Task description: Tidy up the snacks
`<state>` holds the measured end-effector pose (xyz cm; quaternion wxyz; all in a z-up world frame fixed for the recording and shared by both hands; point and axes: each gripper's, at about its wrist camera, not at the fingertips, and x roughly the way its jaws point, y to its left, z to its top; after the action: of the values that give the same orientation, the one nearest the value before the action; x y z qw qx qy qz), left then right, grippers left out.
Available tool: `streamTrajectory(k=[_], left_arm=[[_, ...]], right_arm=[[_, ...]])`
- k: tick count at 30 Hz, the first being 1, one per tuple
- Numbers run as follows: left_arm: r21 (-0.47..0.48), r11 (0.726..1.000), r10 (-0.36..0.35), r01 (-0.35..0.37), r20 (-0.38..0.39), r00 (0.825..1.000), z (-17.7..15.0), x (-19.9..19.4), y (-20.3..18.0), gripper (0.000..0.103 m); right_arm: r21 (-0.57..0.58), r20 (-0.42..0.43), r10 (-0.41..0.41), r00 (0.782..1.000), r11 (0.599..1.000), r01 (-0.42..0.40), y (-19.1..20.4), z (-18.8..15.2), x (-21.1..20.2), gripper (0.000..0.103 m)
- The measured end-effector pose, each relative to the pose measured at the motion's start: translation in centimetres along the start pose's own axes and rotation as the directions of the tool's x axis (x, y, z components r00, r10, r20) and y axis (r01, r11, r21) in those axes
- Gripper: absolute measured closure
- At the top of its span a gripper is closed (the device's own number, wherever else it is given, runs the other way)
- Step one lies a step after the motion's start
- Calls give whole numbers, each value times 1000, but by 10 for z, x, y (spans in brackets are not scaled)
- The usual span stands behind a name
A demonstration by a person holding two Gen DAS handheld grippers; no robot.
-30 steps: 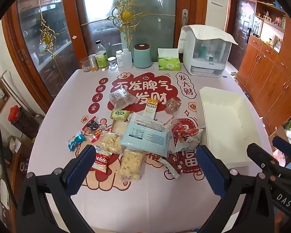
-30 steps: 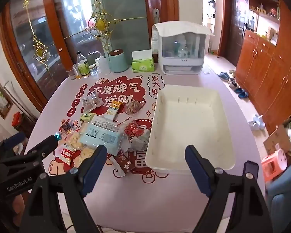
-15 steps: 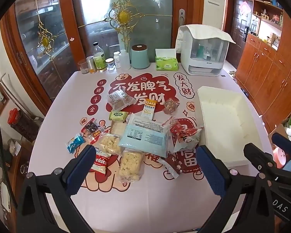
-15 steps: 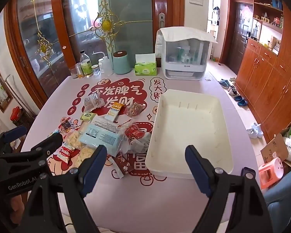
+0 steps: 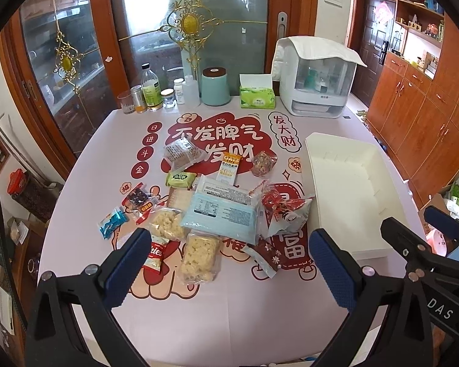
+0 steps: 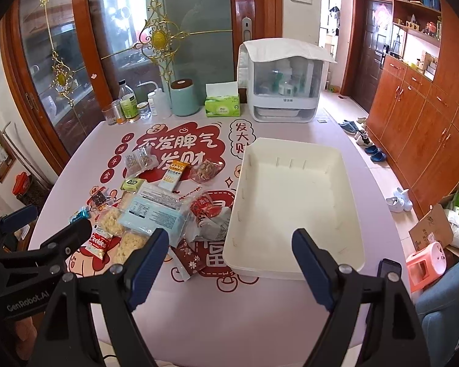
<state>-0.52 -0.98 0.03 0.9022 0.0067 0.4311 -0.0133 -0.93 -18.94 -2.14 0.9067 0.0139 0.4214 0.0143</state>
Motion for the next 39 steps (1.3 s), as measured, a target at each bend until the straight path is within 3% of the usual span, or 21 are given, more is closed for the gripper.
streamTrajectory(k=[39], left_arm=[[12,1000,-29,29,3,1000,-4,-14,-9,1]], right_arm=[[0,28,3,1000,1000,-3,-2,-3,-12,20]])
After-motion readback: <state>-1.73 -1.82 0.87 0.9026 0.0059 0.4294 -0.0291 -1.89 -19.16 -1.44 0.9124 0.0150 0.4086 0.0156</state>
